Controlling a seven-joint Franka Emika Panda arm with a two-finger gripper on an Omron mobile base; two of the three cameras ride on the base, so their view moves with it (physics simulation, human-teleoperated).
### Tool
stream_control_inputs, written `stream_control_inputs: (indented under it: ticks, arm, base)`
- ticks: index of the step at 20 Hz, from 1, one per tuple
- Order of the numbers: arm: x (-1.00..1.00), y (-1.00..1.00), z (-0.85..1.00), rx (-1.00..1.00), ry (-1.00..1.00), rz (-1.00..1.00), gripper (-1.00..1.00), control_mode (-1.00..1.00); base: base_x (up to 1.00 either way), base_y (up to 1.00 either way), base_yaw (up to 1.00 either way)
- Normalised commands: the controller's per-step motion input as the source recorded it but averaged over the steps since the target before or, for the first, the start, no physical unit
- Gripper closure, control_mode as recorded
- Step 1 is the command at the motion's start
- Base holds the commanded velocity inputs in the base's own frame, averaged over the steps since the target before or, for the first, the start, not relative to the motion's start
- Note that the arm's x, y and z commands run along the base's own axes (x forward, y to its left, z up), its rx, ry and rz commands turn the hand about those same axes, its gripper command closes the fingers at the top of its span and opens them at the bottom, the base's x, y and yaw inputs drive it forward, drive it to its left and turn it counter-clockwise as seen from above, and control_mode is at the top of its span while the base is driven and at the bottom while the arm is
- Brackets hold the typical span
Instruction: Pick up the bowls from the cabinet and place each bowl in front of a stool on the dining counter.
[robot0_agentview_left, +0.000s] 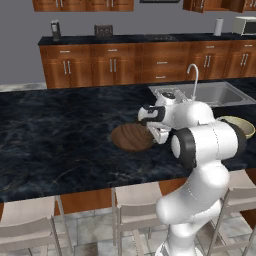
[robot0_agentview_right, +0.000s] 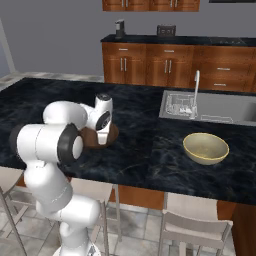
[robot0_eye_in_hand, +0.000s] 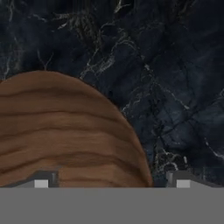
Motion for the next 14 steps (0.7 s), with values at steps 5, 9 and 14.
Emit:
stream_control_inputs:
  ticks: [5,9,14]
  arm:
    - [-0.49,0.0,1.0,-0.02,0.0,0.0,-1.0,-1.0]
    - [-0.94,0.0,1.0,-0.03,0.0,0.0,-1.0,-1.0]
    - [-1.0,-0.13,0.96,0.0,0.0,0.0,-1.0,-1.0]
  base:
    - [0.0,0.0,0.0]
    - [0.0,0.0,0.0]
    - [0.0,0.0,0.0]
